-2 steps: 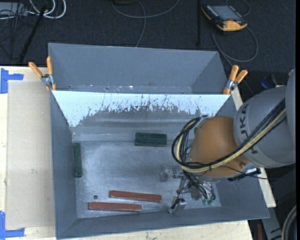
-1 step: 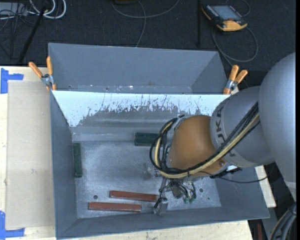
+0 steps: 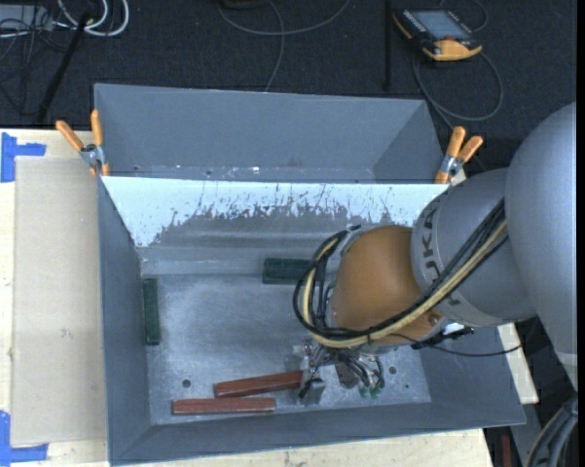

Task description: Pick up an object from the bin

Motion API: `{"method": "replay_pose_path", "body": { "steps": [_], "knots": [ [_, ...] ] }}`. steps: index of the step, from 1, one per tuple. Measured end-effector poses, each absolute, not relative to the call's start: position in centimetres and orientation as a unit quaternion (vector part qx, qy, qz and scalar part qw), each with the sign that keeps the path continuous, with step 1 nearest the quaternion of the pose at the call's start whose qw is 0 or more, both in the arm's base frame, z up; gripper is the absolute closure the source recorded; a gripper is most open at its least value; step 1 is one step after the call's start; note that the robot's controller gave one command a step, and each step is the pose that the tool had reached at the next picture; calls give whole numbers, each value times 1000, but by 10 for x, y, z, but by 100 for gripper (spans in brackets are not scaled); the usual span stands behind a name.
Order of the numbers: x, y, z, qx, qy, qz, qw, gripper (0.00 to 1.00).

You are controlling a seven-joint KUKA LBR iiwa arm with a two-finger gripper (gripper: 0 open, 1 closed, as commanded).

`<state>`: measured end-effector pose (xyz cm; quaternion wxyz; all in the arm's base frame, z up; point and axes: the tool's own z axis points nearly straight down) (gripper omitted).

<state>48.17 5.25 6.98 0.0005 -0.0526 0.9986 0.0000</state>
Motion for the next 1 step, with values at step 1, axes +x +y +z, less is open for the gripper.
{"method": "replay_pose_path", "body": {
  "steps": [1],
  "knots": [
    [494, 50, 197, -8, 1000, 0, 4, 100]
  ]
}}
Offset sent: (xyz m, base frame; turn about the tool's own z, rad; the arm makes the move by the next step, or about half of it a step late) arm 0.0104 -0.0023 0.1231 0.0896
